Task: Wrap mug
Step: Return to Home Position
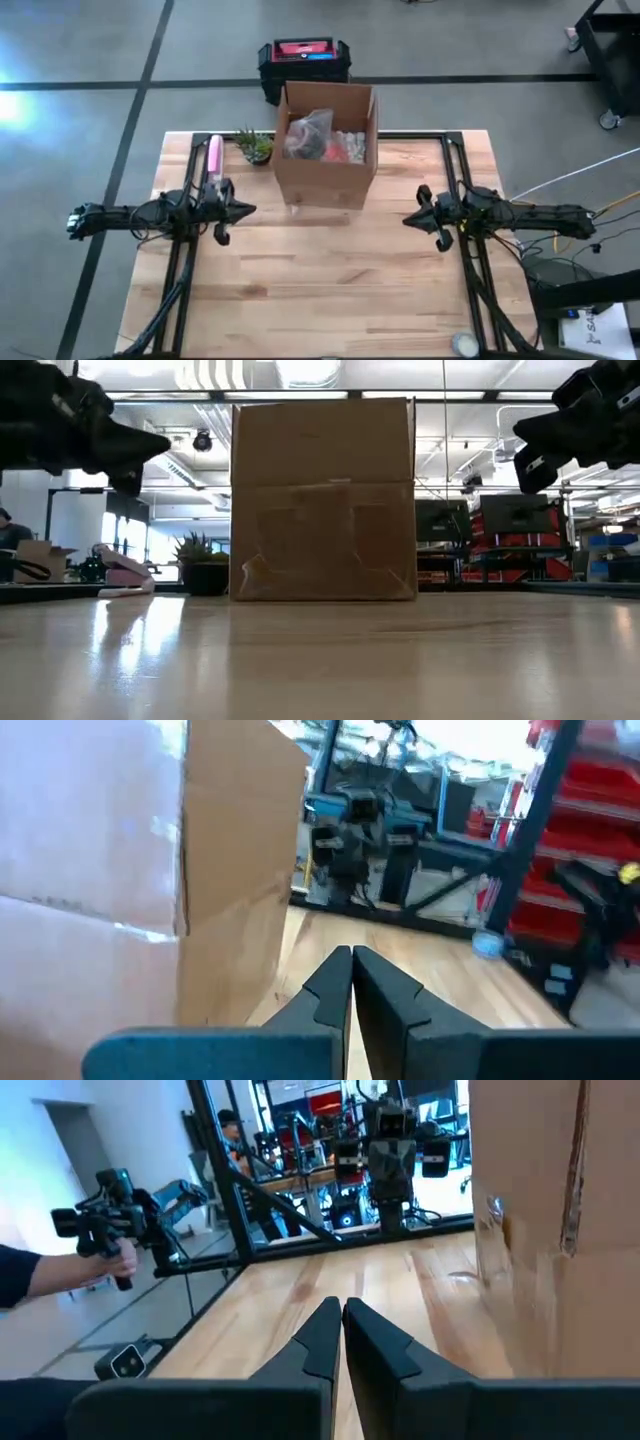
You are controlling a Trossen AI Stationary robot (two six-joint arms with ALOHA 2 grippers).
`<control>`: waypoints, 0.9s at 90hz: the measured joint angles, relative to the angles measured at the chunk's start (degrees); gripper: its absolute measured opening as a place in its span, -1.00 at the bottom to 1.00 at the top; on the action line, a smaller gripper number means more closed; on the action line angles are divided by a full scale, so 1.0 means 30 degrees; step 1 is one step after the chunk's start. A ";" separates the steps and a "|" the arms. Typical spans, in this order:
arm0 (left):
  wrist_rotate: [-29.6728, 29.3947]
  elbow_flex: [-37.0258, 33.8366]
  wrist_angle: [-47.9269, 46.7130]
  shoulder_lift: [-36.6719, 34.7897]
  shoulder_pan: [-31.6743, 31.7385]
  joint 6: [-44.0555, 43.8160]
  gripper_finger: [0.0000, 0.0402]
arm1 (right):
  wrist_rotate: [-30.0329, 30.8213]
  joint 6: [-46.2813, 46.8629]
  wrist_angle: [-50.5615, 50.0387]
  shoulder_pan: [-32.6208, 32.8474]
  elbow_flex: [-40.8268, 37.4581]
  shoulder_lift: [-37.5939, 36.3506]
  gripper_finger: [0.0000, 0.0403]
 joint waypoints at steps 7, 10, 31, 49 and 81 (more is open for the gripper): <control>0.0166 -0.0021 -0.0714 -0.1136 0.0000 0.0480 -1.00 | 0.0000 0.0069 0.0164 0.0000 -0.0131 -0.0005 -0.99; 0.0174 -0.0027 -0.1181 -0.1630 0.0006 0.0676 -1.00 | 0.0000 0.0001 0.0073 0.0000 -0.0160 0.0002 -0.99; 0.0143 -0.0028 -0.2354 -0.1624 0.0377 0.0947 -1.00 | 0.0095 -0.0609 -0.0044 0.0000 -0.0168 0.0036 -0.99; 0.0413 -0.0035 -0.1703 -0.1659 0.0413 0.0899 -1.00 | 0.0102 -0.1208 -0.0130 0.0000 -0.0168 0.0036 -0.99; -0.2250 -0.0043 -0.1601 -0.1581 0.0415 0.0190 -1.00 | 0.3095 -0.0092 -0.2036 0.0000 -0.0182 -0.0194 -0.99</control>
